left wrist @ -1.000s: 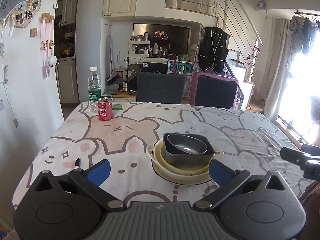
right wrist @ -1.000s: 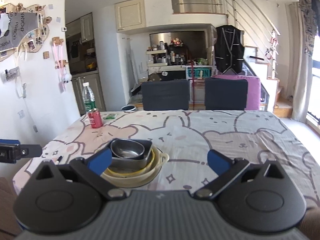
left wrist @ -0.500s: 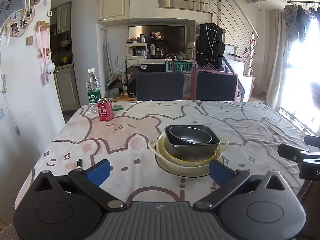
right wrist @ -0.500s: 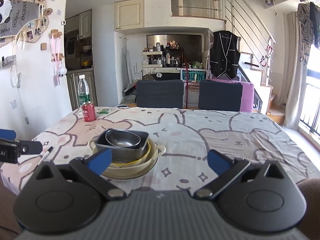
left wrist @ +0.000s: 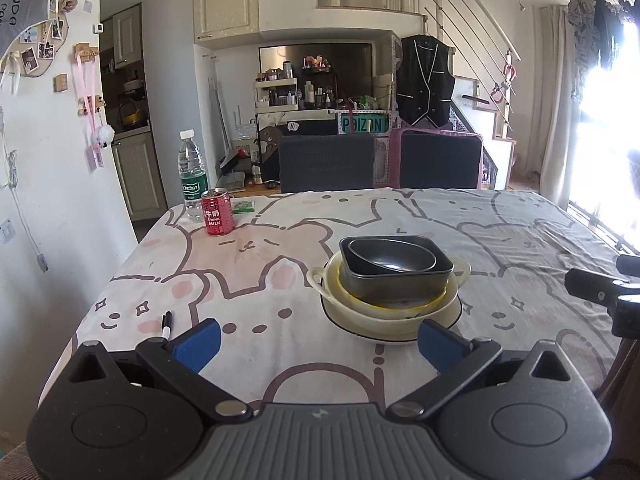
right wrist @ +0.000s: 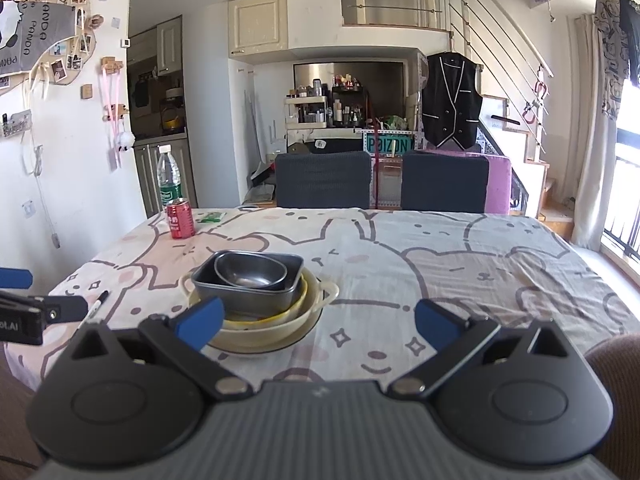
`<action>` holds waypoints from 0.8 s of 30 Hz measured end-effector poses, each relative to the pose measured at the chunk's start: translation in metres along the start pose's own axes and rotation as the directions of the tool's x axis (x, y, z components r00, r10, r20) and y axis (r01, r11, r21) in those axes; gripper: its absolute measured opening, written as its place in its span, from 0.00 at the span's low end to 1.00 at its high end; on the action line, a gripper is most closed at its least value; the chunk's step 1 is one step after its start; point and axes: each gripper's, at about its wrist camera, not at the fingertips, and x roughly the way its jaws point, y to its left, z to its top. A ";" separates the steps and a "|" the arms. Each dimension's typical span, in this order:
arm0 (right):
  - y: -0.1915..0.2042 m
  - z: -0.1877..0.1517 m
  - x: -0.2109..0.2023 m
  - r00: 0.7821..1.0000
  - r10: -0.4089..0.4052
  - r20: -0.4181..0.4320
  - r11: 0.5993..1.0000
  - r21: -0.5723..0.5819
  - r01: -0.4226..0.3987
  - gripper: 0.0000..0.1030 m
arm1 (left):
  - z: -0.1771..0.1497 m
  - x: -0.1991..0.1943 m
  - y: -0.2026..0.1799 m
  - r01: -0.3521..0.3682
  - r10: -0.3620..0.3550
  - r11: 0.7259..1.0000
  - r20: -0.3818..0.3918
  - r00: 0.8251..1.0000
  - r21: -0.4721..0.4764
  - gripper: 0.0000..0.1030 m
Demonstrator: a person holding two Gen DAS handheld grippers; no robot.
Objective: Organize plates and bowls
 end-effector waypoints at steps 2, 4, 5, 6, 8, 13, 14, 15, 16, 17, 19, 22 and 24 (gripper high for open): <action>0.000 -0.001 0.000 1.000 -0.001 0.002 1.000 0.002 0.001 1.00 | 0.000 0.000 0.000 0.002 -0.002 1.000 0.001 1.000 0.001 1.00; 0.000 -0.001 0.000 1.000 -0.004 0.003 1.000 0.002 0.004 1.00 | 0.000 0.000 0.000 0.002 -0.002 1.000 0.001 1.000 0.001 1.00; 0.000 -0.001 0.000 1.000 -0.006 0.004 1.000 0.000 0.006 1.00 | 0.000 0.000 0.000 0.001 -0.001 1.000 0.000 1.000 0.001 1.00; 0.000 -0.002 0.000 1.000 -0.007 0.005 1.000 -0.001 0.007 1.00 | 0.000 0.000 -0.001 0.000 0.000 1.000 0.000 1.000 0.001 1.00; 0.001 -0.002 -0.001 1.000 -0.007 0.007 1.000 -0.004 0.007 1.00 | 0.000 0.000 -0.001 -0.002 0.002 1.000 -0.002 1.000 -0.001 1.00; 0.002 -0.003 -0.001 1.000 -0.006 0.008 1.000 -0.005 0.006 1.00 | 0.000 0.002 -0.001 -0.007 0.007 1.000 -0.008 1.000 -0.001 1.00; 0.003 -0.003 -0.001 1.000 -0.005 0.006 1.000 -0.007 0.005 1.00 | 0.000 0.002 -0.001 -0.008 0.008 1.000 -0.009 1.000 0.000 1.00; 0.003 -0.003 0.000 1.000 -0.005 0.006 1.000 -0.008 0.005 1.00 | 0.000 0.002 -0.001 -0.009 0.009 1.000 -0.010 1.000 0.000 1.00; 0.004 -0.003 0.000 1.000 -0.005 0.005 1.000 -0.009 0.005 1.00 | 0.000 0.002 -0.001 -0.010 0.010 1.000 -0.010 1.000 0.001 1.00; 0.003 -0.003 0.000 1.000 -0.003 0.005 1.000 -0.010 0.003 1.00 | -0.001 0.002 -0.001 -0.009 0.009 1.000 -0.011 1.000 0.001 1.00; 0.003 -0.003 -0.001 1.000 -0.003 0.006 1.000 -0.011 0.003 1.00 | -0.001 0.002 -0.001 -0.009 0.009 1.000 -0.010 1.000 0.000 1.00; 0.003 -0.003 -0.001 1.000 -0.002 0.007 1.000 -0.009 0.002 1.00 | 0.000 0.002 -0.001 -0.009 0.009 1.000 -0.012 1.000 0.002 1.00; 0.003 -0.003 -0.001 1.000 -0.002 0.007 1.000 -0.010 0.002 1.00 | -0.001 0.002 -0.002 -0.010 0.010 1.000 -0.013 1.000 0.004 1.00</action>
